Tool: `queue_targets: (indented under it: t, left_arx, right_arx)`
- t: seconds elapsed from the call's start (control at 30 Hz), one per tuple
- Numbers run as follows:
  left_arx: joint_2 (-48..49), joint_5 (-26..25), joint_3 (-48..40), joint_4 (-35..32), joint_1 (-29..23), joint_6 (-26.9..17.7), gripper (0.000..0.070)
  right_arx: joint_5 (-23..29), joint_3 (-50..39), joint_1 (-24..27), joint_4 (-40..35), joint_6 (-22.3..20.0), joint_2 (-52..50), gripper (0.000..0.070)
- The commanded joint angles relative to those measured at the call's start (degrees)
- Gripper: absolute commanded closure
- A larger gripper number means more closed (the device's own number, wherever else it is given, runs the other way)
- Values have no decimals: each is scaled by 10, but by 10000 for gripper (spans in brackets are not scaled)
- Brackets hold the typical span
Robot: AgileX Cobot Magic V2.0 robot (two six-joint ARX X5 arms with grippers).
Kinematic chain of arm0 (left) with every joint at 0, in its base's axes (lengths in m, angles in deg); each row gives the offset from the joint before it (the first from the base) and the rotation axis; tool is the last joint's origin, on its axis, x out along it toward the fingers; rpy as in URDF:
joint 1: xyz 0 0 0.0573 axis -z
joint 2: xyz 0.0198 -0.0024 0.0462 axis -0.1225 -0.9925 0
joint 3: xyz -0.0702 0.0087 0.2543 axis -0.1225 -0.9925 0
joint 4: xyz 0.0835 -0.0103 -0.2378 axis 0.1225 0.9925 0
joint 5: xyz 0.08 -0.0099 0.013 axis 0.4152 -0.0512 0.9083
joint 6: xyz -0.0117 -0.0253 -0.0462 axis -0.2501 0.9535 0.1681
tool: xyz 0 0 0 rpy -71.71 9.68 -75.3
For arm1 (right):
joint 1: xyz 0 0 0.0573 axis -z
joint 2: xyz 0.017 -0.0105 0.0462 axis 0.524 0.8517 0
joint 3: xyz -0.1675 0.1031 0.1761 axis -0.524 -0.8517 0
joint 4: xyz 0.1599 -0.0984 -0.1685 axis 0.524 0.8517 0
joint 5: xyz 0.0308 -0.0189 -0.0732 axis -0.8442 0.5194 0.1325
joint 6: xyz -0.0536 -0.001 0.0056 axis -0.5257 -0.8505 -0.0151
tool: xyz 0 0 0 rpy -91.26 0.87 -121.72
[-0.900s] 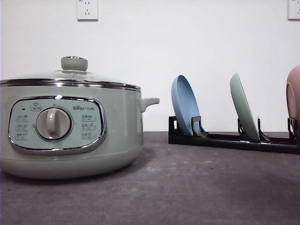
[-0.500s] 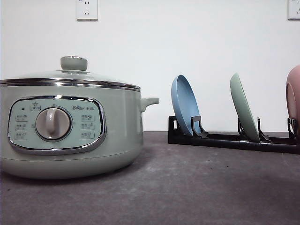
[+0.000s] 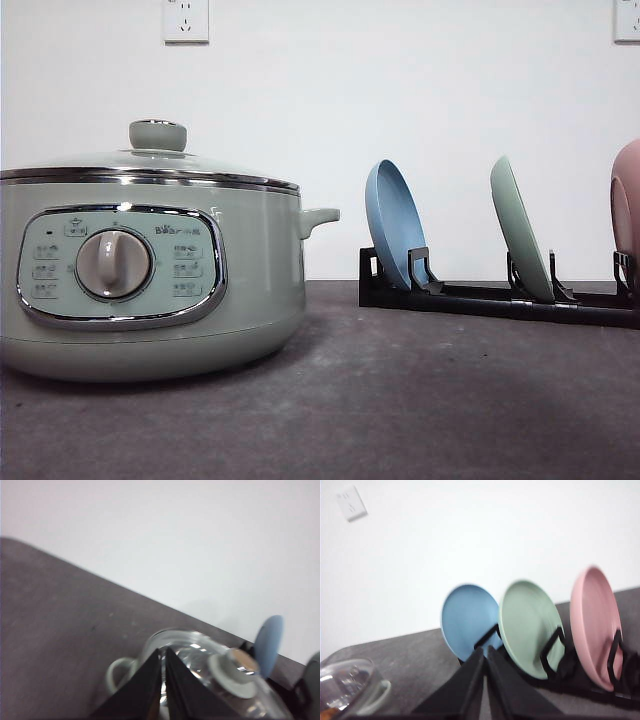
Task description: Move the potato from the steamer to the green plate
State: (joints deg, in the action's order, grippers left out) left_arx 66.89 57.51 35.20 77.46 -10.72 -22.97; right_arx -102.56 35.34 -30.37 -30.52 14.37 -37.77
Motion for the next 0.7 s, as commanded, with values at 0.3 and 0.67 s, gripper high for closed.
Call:
queue_targets:
  t: [0.3, 0.67]
  left_arx:
    - [-158, -94, 193, 116, -2, -120, 697]
    - [-323, -199, 369, 293, 26, -236, 697]
  right_arx:
    - [-32, 197, 1, 123, -104, 152, 700]
    - [-102, 374, -1, 325, -225, 329, 700]
